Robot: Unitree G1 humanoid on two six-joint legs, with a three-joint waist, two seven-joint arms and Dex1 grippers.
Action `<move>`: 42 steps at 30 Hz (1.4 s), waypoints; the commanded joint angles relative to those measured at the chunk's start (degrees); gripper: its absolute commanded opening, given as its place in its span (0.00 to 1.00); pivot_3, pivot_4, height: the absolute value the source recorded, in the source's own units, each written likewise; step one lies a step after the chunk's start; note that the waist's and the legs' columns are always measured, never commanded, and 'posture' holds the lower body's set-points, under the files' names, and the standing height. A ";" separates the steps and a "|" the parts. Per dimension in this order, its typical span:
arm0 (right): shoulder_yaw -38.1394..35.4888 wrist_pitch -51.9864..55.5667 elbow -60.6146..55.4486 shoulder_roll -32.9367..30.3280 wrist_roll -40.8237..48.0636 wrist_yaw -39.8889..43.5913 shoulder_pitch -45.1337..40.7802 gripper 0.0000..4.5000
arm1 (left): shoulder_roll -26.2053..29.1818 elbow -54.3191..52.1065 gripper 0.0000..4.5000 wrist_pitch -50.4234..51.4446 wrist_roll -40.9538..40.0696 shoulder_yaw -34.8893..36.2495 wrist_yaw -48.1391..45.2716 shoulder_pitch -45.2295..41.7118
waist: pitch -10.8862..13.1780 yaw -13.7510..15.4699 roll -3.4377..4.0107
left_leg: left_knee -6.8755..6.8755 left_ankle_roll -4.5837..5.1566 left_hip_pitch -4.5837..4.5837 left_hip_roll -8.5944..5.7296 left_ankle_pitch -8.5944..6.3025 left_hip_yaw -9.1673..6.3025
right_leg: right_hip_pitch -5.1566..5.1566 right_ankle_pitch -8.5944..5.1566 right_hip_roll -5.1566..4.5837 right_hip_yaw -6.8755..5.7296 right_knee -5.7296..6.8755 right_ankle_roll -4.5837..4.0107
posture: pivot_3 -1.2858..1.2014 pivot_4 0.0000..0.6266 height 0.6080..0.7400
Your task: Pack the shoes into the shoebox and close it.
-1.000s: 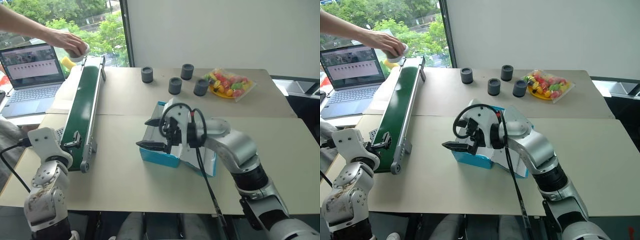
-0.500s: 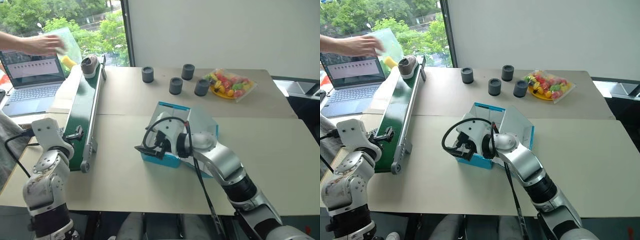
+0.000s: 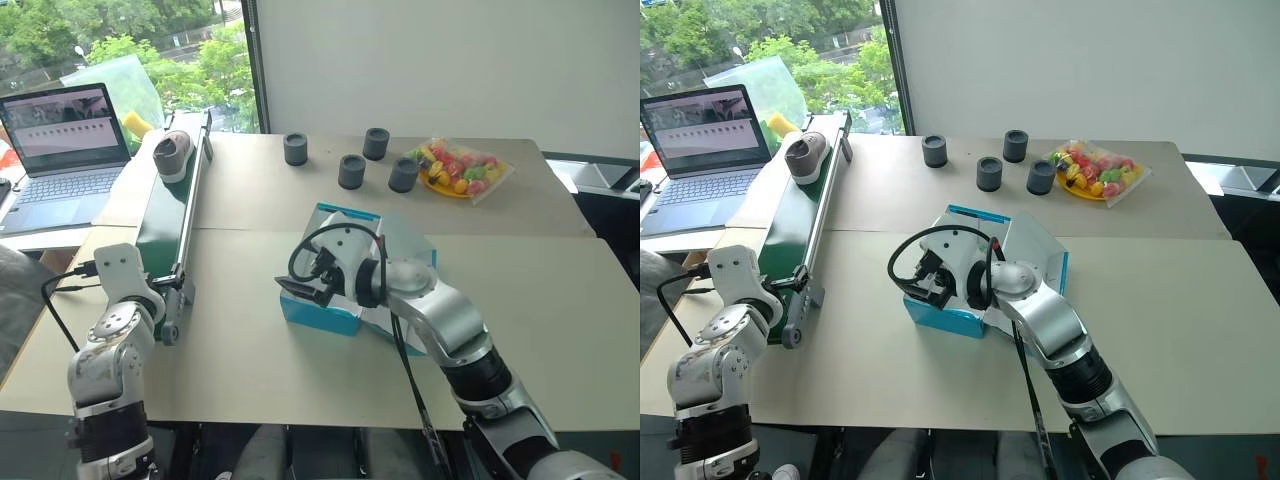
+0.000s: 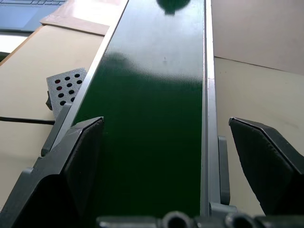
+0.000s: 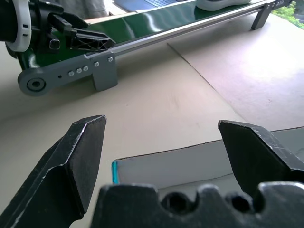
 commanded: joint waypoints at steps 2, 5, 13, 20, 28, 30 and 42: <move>-1.12 -0.32 -0.95 -0.48 -0.62 -0.54 0.17 0.99 | 2.24 -0.05 1.00 -2.29 0.81 2.04 -0.21 -0.74 | 0.00 -0.04 0.00 | -0.03 0.00 0.00 0.00 0.00 0.00 | -0.02 0.00 0.00 0.01 0.00 0.00 | 0.52 0.24 0.96; -0.95 -0.67 -0.71 -0.77 -0.87 -0.49 0.30 0.99 | 2.66 0.51 1.00 -2.56 0.66 2.57 -0.18 -1.44 | 0.00 -0.01 0.00 | -0.03 0.00 0.00 0.01 0.00 0.02 | -0.03 0.00 0.00 0.01 0.01 0.00 | 0.52 0.24 0.96; -1.64 -0.69 -0.09 0.15 -0.83 -1.57 -0.05 0.99 | 2.24 0.84 1.00 -2.69 0.78 1.23 -0.30 -1.73 | 0.00 -0.04 0.00 | -0.03 0.00 0.00 0.01 0.00 0.02 | -0.02 0.00 0.00 0.01 0.00 0.00 | 0.52 0.24 0.96; -2.04 -0.30 -0.39 -0.04 -0.94 -1.73 0.05 0.99 | 1.51 0.45 1.00 -2.34 0.71 0.61 0.02 -1.55 | 0.00 -0.02 0.00 | -0.03 0.00 0.00 0.01 0.00 0.02 | -0.02 0.00 0.00 0.02 0.00 0.00 | 0.52 0.24 0.96; -3.18 -0.07 -0.66 0.44 -0.21 -1.92 -0.14 0.99 | 1.11 1.36 1.00 -2.92 0.70 -0.08 -0.13 -1.89 | 0.00 -0.03 0.00 | -0.03 0.00 0.00 0.01 0.00 0.02 | -0.03 0.00 0.00 0.02 0.00 0.00 | 0.52 0.24 0.96; -3.41 -0.06 -0.61 0.63 -0.11 -1.97 -0.30 0.99 | 0.98 1.81 1.00 -2.90 0.72 -0.01 -0.07 -1.79 | 0.00 -0.03 0.00 | -0.03 0.00 0.00 0.01 0.00 0.02 | -0.03 0.00 0.00 0.02 0.00 0.00 | 0.52 0.24 0.96; -4.58 0.31 -0.55 1.30 0.31 -2.05 -1.19 1.00 | -0.95 2.97 0.84 -0.04 -0.89 2.67 2.16 -3.70 | 0.00 -0.02 0.00 | -0.04 0.00 -0.01 0.00 0.00 0.03 | -0.03 0.00 0.00 0.02 0.00 0.00 | 0.52 0.24 0.96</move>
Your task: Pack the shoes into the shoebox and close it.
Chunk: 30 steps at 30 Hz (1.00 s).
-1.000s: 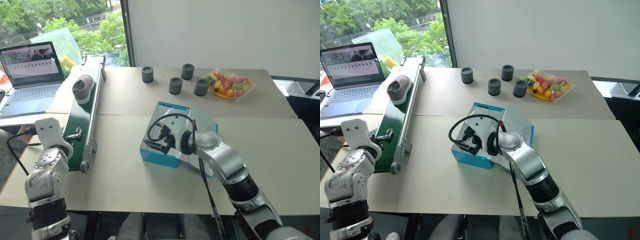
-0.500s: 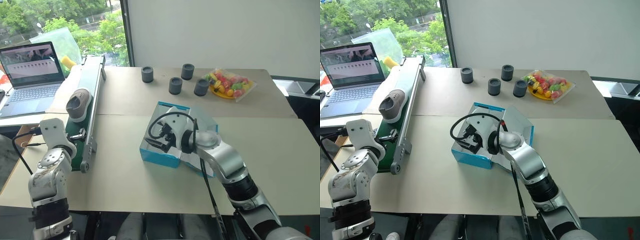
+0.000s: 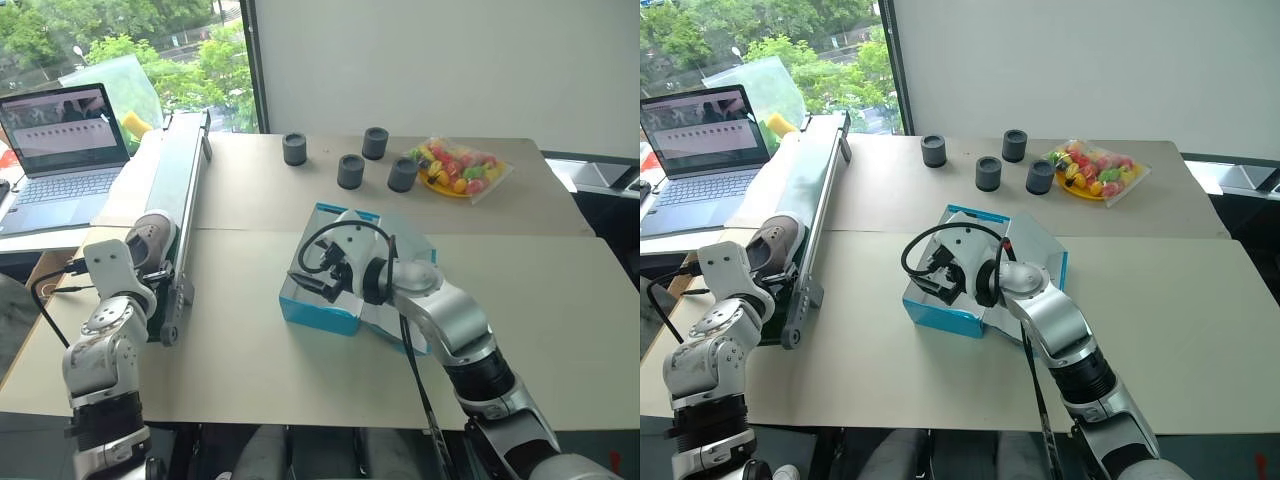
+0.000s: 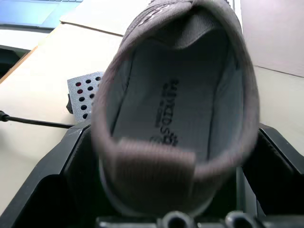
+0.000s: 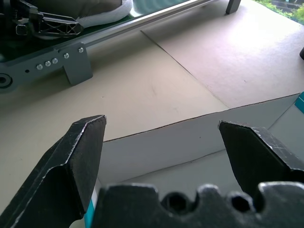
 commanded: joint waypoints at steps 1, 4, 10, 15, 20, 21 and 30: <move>-2.21 -0.15 -1.68 0.68 0.62 -0.41 -2.20 1.00 | -0.28 -2.03 0.75 -0.05 -1.30 1.66 0.52 -1.65 | 0.00 0.07 0.00 | 0.00 0.00 0.00 0.00 0.00 0.00 | 0.00 0.00 0.00 0.00 0.01 0.00 | 0.52 0.24 0.96; -2.45 -0.11 -1.41 0.90 0.72 -0.46 -2.46 1.00 | -0.09 -2.99 0.69 -0.55 -1.44 1.94 1.06 -2.83 | -0.01 0.11 -0.01 | 0.02 0.00 0.01 0.01 0.00 -0.01 | 0.01 0.01 0.01 -0.01 0.03 -0.01 | 0.52 0.24 0.96; -2.85 -0.15 -0.61 1.63 0.81 -0.95 -2.82 1.00 | -1.27 -6.57 0.69 -6.96 1.68 0.13 4.82 -6.19 | 0.02 0.13 -0.11 | 0.03 -0.01 -0.19 0.00 0.00 -0.02 | -0.15 0.02 -0.01 -0.02 -0.01 0.00 | 0.52 0.24 0.96; -16.89 10.43 4.70 12.39 10.75 -7.71 -7.41 1.00 | -1.11 -13.05 0.69 -20.07 14.26 -15.17 5.53 -4.92 | 0.02 0.16 -0.13 | -0.01 -0.04 -0.35 0.00 0.02 0.09 | -0.42 0.06 -0.02 0.15 0.06 -0.04 | 0.52 0.24 0.96; -44.69 28.04 17.28 25.81 36.25 -18.25 -17.35 1.00 | -11.47 -20.33 0.69 -17.94 2.95 -28.22 -4.65 -1.75 | -0.05 0.81 -0.14 | -0.09 -0.03 -0.44 0.10 0.03 0.13 | -0.60 0.16 -0.05 0.41 0.09 0.00 | 0.52 0.24 0.96; -44.61 30.07 17.90 25.23 37.95 -18.13 -17.72 1.00 | -12.36 -21.55 0.69 -17.14 1.79 -29.35 -5.79 -1.26 | -0.06 0.78 -0.16 | -0.05 0.01 -0.48 0.10 0.00 0.16 | -0.59 0.17 -0.09 0.37 0.02 0.02 | 0.52 0.24 0.96; -43.19 30.26 19.03 24.82 42.35 -24.45 -18.06 1.00 | -13.90 -24.56 0.69 -11.24 -3.17 -31.19 -9.46 -2.36 | -0.04 -2.02 -0.11 | -0.02 0.19 -0.41 0.20 -0.08 0.78 | -0.86 0.18 0.23 1.08 0.25 0.06 | 0.52 0.24 0.96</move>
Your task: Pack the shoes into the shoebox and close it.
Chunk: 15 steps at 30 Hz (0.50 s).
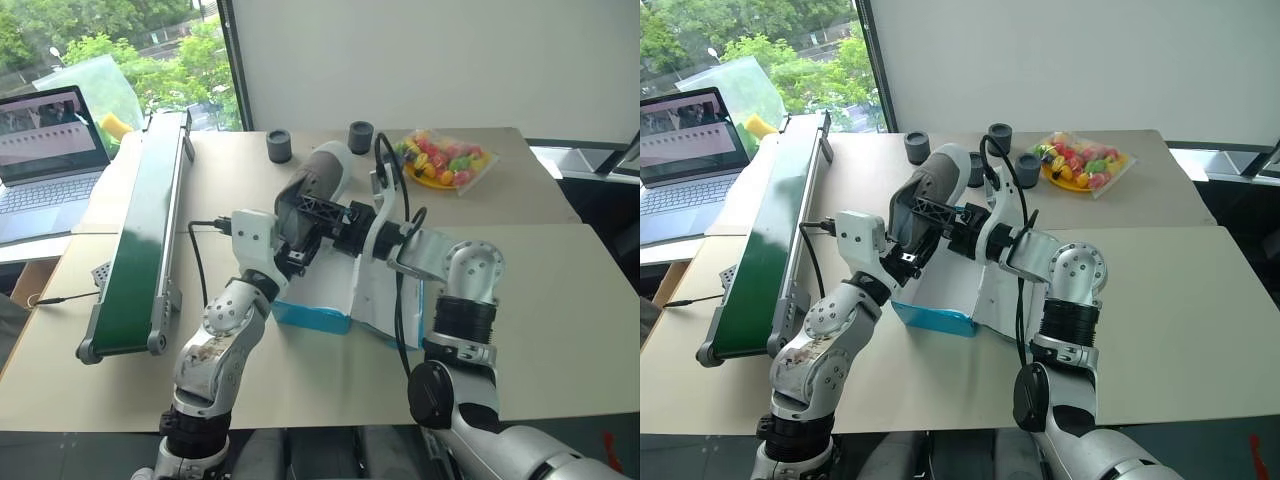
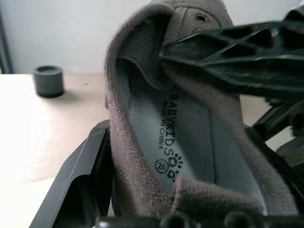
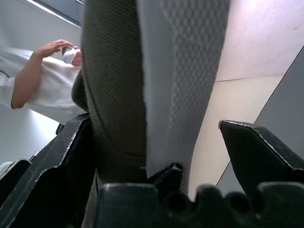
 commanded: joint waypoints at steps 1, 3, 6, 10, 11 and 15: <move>0.11 -2.20 -0.56 5.09 3.21 -2.83 -2.66 1.00 | 0.07 -3.70 0.69 0.53 -1.34 0.14 -0.95 -1.64 | 0.00 0.15 0.00 | 0.02 0.00 0.05 -0.01 0.00 0.04 | 0.07 0.00 0.00 0.00 -0.01 0.01 | 0.52 0.24 0.96; -0.43 -4.17 -0.76 5.51 4.27 -4.75 -2.52 0.89 | 0.12 -3.70 0.67 1.07 -1.32 0.39 -0.88 -1.63 | 0.00 0.43 0.00 | 0.11 0.01 0.06 -0.03 0.00 0.10 | 0.13 0.02 0.01 -0.02 -0.03 0.05 | 0.52 0.24 0.96; -0.19 -6.91 -0.96 4.99 5.42 -6.75 -2.13 0.71 | 0.44 -3.67 0.67 1.82 -1.00 0.52 -0.93 -1.37 | 0.00 0.50 0.00 | 0.12 0.01 0.02 -0.03 0.00 0.14 | 0.12 0.03 0.01 -0.03 -0.08 0.07 | 0.52 0.24 0.96; 0.77 -8.07 -0.87 4.02 7.16 -7.97 -1.74 0.41 | 0.59 -3.78 0.67 2.42 -0.69 0.47 -0.82 -1.00 | 0.00 0.44 0.00 | 0.11 0.02 -0.03 -0.02 -0.01 0.15 | 0.08 0.03 0.01 -0.02 -0.10 0.07 | 0.52 0.24 0.96; 0.93 -8.21 -0.82 3.89 7.49 -8.18 -1.69 0.34 | 0.60 -3.81 0.67 2.45 -0.65 0.45 -0.81 -0.97 | 0.00 0.44 0.00 | 0.11 0.02 -0.03 -0.01 -0.01 0.16 | 0.07 0.03 0.01 -0.01 -0.10 0.07 | 0.52 0.24 0.96; 2.68 -8.85 -0.97 2.85 7.67 -8.98 -1.14 0.16 | 0.84 -3.58 0.67 2.80 -0.35 0.69 -0.54 -0.56 | 0.00 0.48 0.00 | 0.11 0.02 -0.02 -0.01 -0.01 0.16 | 0.09 0.04 0.02 -0.01 -0.09 0.07 | 0.52 0.24 0.96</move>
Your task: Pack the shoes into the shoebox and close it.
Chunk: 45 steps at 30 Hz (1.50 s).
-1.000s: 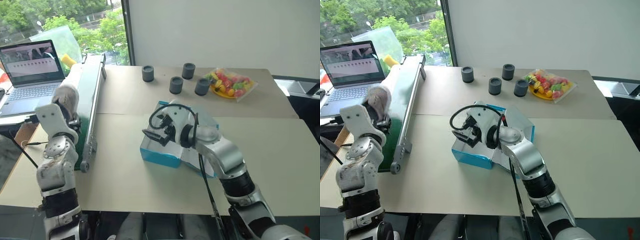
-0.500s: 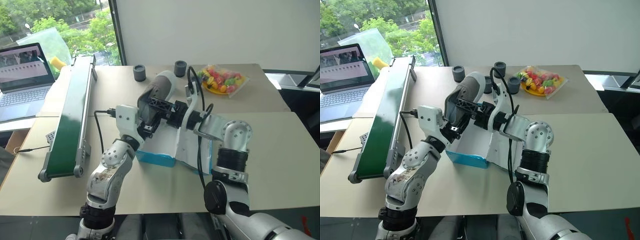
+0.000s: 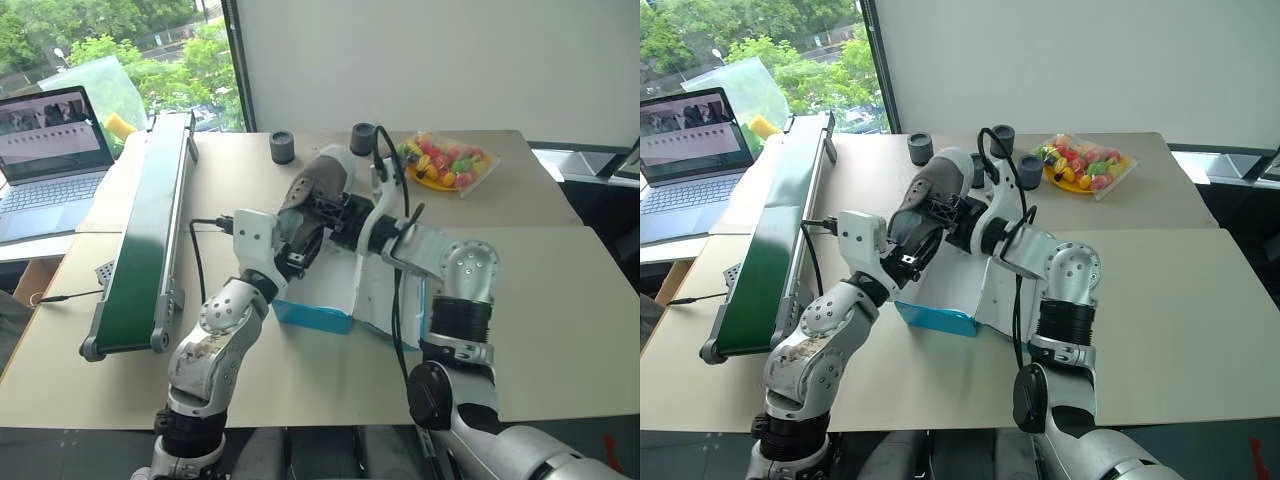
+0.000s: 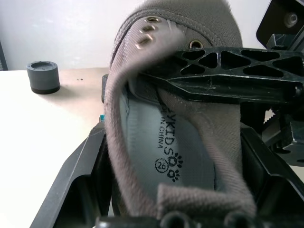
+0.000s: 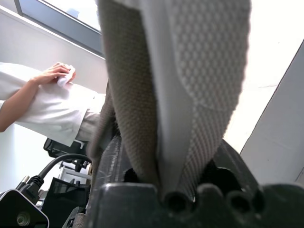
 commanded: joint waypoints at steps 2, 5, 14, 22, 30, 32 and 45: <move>0.58 -3.18 -1.32 2.87 2.28 -0.67 -1.00 0.15 | 0.25 -2.38 0.67 0.47 -0.40 0.23 -0.34 -0.35 | 0.00 0.07 0.00 | 0.00 0.00 0.00 0.00 0.00 0.00 | 0.00 0.00 0.00 0.00 -0.01 0.00 | 0.52 0.24 0.96; -0.14 -3.72 -0.76 3.35 3.89 -1.64 -1.27 0.15 | 1.79 -2.01 0.67 0.00 1.29 -0.92 -0.66 -0.12 | 0.00 0.04 0.00 | 0.00 0.00 -0.01 0.00 0.00 0.00 | -0.01 0.00 0.00 0.00 -0.01 0.00 | 0.52 0.24 0.96; -1.89 -11.85 2.16 -0.42 2.53 -7.04 -4.53 0.15 | 5.86 -5.31 0.99 -0.87 2.44 -2.78 -3.35 4.40 | 0.00 -0.07 0.00 | 0.00 0.00 0.00 0.00 0.00 0.01 | 0.00 0.00 0.00 0.00 -0.02 0.01 | 0.52 0.24 0.96; -5.35 -0.38 8.77 -5.97 2.55 -23.14 -11.34 0.15 | 11.70 -8.39 0.99 -1.80 3.52 -1.56 -6.16 11.37 | 0.02 0.02 0.04 | -0.08 0.01 0.03 0.07 0.00 0.13 | -0.07 0.01 0.06 0.16 -0.03 -0.01 | 0.52 0.24 0.96; -12.89 20.43 16.56 -5.79 -1.48 -38.86 -16.81 0.15 | 12.80 -8.47 0.99 -3.45 4.45 -3.43 -7.80 10.73 | 0.02 0.18 0.04 | -0.07 0.03 -0.04 0.08 -0.01 0.17 | -0.06 0.02 0.05 0.15 -0.07 -0.02 | 0.52 0.24 0.96; -11.25 21.31 16.97 -6.08 -2.65 -39.24 -16.05 0.15 | 12.11 -8.50 0.99 -3.76 4.67 -3.84 -7.51 10.95 | 0.02 0.09 0.04 | -0.07 0.07 -0.03 0.08 -0.04 0.20 | -0.03 0.02 0.05 0.16 -0.11 -0.02 | 0.52 0.24 0.96; 2.03 17.81 27.98 -8.85 -16.63 -25.28 -11.66 0.15 | 9.71 -9.04 0.99 -4.35 6.41 -4.48 -6.37 11.14 | 0.02 0.03 0.04 | -0.04 0.11 0.01 0.10 -0.05 0.39 | -0.01 0.02 0.07 0.20 -0.11 0.00 | 0.52 0.24 0.96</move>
